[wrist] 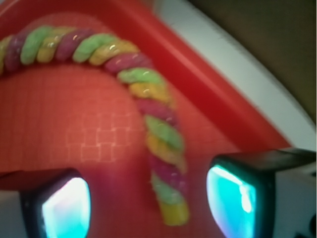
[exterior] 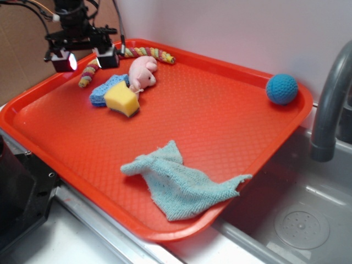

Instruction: Grab the multicolored rope.

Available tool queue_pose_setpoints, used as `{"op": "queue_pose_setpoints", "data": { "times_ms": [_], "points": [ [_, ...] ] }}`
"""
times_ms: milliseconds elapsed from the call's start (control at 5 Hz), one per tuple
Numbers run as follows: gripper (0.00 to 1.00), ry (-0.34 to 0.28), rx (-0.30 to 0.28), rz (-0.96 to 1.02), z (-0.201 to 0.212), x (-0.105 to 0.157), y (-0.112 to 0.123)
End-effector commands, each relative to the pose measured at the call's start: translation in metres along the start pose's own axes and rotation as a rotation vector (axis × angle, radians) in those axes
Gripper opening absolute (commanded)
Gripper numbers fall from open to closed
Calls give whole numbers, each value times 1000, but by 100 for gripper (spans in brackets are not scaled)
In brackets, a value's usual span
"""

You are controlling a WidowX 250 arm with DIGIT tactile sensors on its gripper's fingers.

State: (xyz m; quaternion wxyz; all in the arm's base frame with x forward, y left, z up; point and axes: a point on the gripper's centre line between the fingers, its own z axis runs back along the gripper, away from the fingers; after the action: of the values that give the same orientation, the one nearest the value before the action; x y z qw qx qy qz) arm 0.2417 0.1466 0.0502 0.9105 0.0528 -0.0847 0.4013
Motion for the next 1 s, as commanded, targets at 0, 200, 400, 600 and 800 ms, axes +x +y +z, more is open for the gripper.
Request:
{"op": "queue_pose_setpoints", "data": {
  "times_ms": [0,200,400,600,800],
  "points": [
    [100,-48,-63,29,22,12,15],
    [100,-23,-45,33,11,14,18],
    [100,-5,-37,34,-4,16,22],
    [100,25,-28,5,-22,18,10],
    [21,45,0,-13,-40,5,18]
  ]
}}
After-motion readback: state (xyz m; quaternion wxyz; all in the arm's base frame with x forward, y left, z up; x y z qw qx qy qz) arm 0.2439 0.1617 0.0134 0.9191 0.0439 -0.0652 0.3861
